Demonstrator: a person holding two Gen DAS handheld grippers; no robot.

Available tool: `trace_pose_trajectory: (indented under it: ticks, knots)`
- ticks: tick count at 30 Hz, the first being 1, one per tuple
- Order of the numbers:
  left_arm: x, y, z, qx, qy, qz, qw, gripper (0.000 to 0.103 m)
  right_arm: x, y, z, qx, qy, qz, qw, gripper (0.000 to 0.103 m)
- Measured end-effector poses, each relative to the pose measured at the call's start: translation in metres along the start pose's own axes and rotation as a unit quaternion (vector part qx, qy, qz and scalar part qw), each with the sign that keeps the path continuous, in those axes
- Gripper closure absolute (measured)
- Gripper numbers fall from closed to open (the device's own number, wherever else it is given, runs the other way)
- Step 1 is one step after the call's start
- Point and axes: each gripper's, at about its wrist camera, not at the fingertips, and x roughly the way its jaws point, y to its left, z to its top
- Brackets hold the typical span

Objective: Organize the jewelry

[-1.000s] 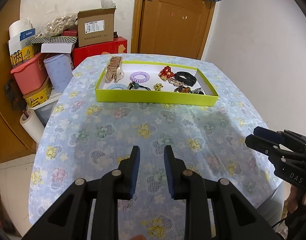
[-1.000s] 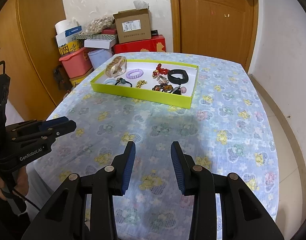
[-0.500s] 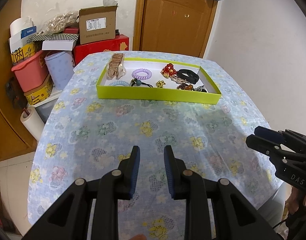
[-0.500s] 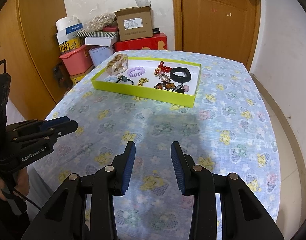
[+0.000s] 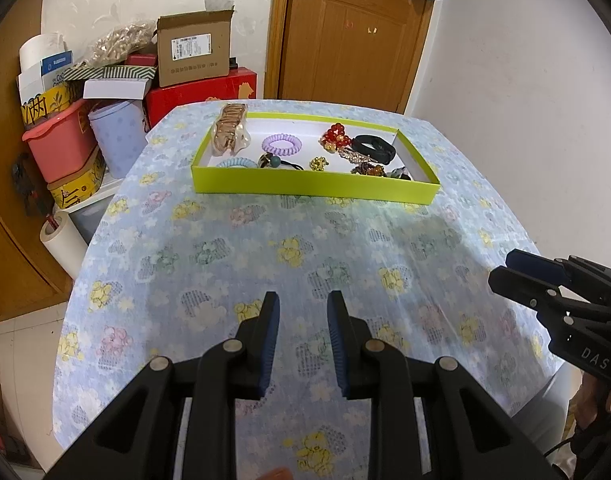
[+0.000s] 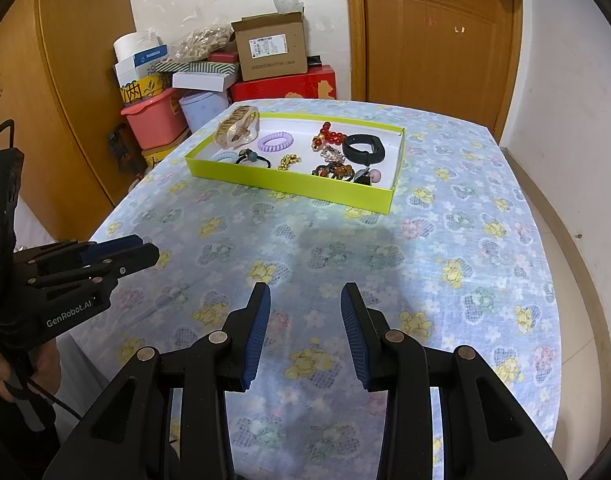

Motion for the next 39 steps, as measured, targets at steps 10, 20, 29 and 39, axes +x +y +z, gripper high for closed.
trace_pose_trajectory:
  ticks: [10, 20, 29, 39]
  knots:
    - [0.0007, 0.0005, -0.0022, -0.001, 0.003, -0.002, 1.0, 0.077, 0.0001, 0.0018, -0.0004, -0.001, 0.001, 0.0, 1.0, 0.065]
    - [-0.0002, 0.0001, -0.0032, -0.002, 0.004, -0.001, 1.0, 0.077, -0.0013, 0.0052, -0.0018, -0.003, 0.0, 0.001, 1.0, 0.065]
    - [-0.0017, -0.0023, -0.0035, 0.0, 0.004, 0.0, 1.0, 0.077, -0.0024, 0.0052, -0.0018, -0.003, 0.0, 0.002, 1.0, 0.065]
    - [-0.0051, -0.0031, -0.004, 0.0, 0.001, 0.004, 1.0, 0.077, -0.0038, 0.0063, -0.002, -0.004, -0.001, 0.002, 1.0, 0.065]
